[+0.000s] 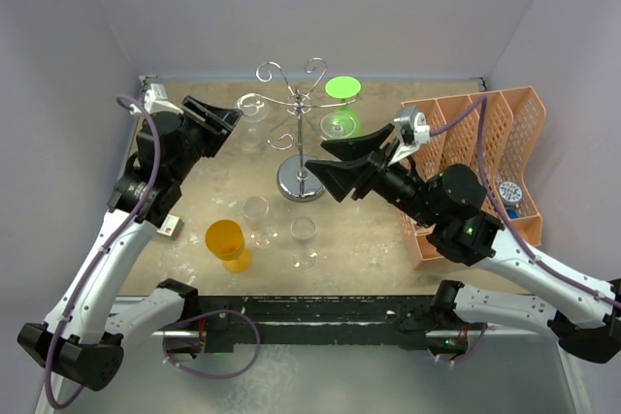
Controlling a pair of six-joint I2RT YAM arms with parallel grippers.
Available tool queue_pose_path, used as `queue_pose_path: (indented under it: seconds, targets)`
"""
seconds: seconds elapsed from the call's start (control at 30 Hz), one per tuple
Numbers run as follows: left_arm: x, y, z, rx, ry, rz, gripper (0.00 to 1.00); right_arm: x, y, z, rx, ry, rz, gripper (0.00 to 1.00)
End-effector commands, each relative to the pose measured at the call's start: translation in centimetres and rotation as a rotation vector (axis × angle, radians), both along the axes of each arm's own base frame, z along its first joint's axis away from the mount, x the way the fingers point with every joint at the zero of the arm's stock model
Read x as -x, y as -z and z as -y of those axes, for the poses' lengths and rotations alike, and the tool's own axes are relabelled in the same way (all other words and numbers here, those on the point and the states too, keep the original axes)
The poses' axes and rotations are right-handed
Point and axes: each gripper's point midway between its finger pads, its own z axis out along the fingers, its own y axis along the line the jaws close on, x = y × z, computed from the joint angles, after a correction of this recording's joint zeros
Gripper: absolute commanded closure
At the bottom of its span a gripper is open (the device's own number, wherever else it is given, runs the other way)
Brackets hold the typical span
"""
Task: Place the wine glass upside down on the wine glass rack
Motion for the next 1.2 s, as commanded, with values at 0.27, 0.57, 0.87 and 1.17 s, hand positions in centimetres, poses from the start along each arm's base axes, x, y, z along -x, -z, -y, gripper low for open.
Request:
queue_pose_path:
  seconds: [0.27, 0.57, 0.87, 1.17]
  targets:
    - [4.0, -2.5, -1.5, -0.090, 0.040, 0.100, 0.43, -0.3, 3.4, 1.4, 0.169, 0.061, -0.164, 0.40]
    - [7.1, 0.6, -4.2, -0.296, 0.021, 0.065, 0.43, -1.5, 12.3, 2.8, 0.385, 0.187, -0.365, 0.43]
    - [8.0, 3.6, -6.4, -0.383, -0.044, -0.031, 0.45, -0.3, 19.3, 0.2, 0.663, 0.239, -0.443, 0.57]
    - [8.5, 2.7, -7.6, -0.400, -0.099, -0.002, 0.45, 0.9, 20.7, 0.0, 0.767, 0.298, -0.470, 0.57]
